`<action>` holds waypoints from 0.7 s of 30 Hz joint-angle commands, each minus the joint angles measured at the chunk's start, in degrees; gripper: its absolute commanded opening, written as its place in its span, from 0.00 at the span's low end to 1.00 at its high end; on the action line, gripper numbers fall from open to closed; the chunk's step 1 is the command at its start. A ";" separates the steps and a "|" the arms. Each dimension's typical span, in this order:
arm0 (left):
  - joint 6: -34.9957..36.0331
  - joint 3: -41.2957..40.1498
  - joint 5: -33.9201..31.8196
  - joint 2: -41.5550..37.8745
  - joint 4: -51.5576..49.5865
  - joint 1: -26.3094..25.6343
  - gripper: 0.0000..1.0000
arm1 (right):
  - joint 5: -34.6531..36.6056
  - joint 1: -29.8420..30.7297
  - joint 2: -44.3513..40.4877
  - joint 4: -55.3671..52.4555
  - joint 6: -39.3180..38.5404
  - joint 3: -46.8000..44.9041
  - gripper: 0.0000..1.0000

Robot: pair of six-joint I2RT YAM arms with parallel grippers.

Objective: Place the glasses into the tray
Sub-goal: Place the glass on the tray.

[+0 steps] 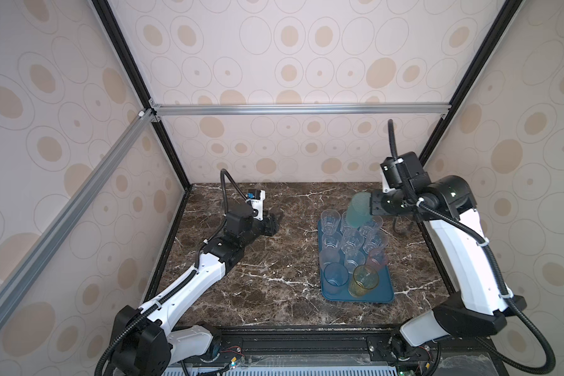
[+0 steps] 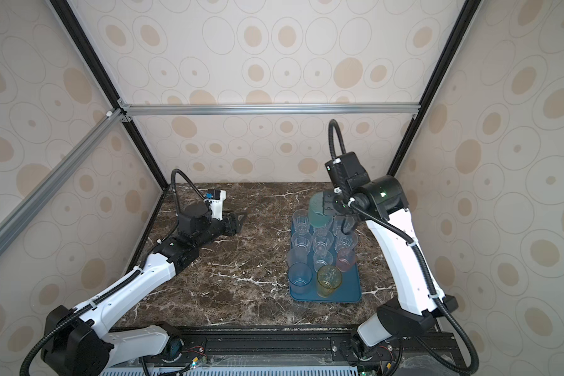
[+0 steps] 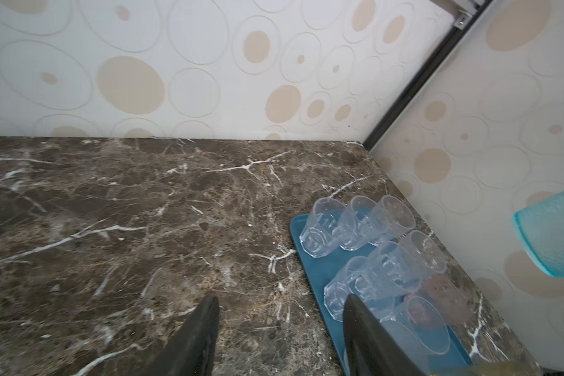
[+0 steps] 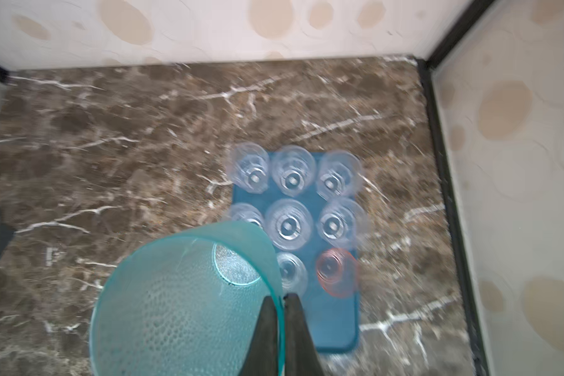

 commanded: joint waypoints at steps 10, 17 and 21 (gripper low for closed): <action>9.94 -7.64 -8.35 0.91 15.80 -7.15 0.63 | 5.42 -12.81 -14.86 -12.69 9.19 -20.82 0.00; 11.41 -9.42 -7.47 3.05 17.85 -7.17 0.63 | 1.17 -16.21 -23.03 -5.39 15.61 -40.82 0.00; 11.73 -10.52 -7.97 3.37 18.45 -7.09 0.64 | -1.43 -16.58 -26.66 -0.09 18.61 -50.17 0.00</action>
